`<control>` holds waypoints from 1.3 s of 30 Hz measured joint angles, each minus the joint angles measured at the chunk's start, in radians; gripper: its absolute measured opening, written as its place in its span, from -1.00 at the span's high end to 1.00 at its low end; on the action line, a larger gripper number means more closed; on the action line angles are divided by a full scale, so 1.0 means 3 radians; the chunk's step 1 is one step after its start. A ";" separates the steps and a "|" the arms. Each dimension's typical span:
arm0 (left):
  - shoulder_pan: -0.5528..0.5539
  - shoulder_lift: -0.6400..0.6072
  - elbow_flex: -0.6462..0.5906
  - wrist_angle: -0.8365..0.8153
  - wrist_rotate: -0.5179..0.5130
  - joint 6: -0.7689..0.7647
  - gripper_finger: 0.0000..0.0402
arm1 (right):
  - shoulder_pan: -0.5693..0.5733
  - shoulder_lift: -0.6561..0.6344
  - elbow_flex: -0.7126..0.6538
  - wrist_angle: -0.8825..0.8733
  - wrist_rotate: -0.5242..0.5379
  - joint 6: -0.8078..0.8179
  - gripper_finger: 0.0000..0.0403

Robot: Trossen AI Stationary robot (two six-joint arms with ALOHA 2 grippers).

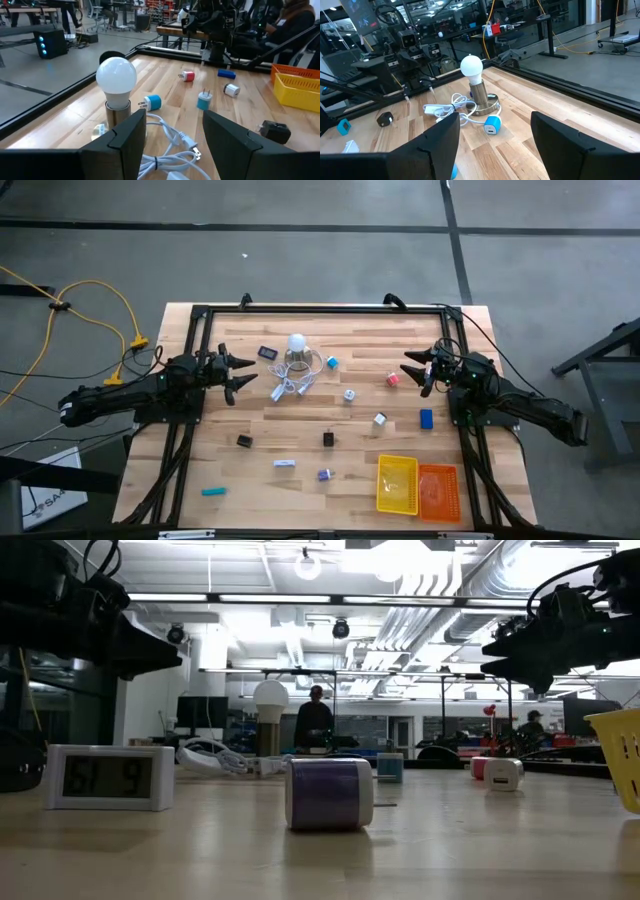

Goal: Pick & Place Office items
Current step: Put the light blue digital clock into the yellow basket

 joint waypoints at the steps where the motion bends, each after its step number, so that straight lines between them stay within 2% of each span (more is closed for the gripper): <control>1: 0.0000 -0.0001 0.0000 0.0000 0.0001 -0.0010 0.06 | 0.0000 0.0000 0.0001 0.0000 -0.0001 -0.0001 -0.15; 8: -0.0001 0.0000 0.0000 0.0000 0.0263 -0.0066 0.06 | 0.0000 0.0000 0.0000 0.0000 0.0000 0.0000 -0.15; 17: -0.0083 0.0000 0.0047 -0.0019 0.0248 -0.0075 0.06 | 0.0000 0.0000 0.0000 0.0000 -0.0001 0.0000 -0.15; 21: -0.0137 0.0007 0.0220 -0.0345 0.0215 -0.0038 0.06 | 0.0001 0.0000 0.0001 0.0000 0.0000 0.0000 -0.15; 25: -0.0233 0.0047 0.0405 -0.0556 0.0111 -0.0063 0.06 | 0.0001 0.0001 0.0000 0.0000 0.0000 -0.0001 -0.15; 32: -0.0544 0.0230 0.0558 -0.0587 -0.0003 -0.0068 0.06 | 0.0000 0.0001 0.0000 0.0000 0.0000 -0.0001 -0.15; 39: -0.1011 0.0539 0.0860 -0.0760 -0.0440 -0.0081 0.06 | 0.0000 0.0001 0.0001 0.0000 0.0000 0.0000 -0.15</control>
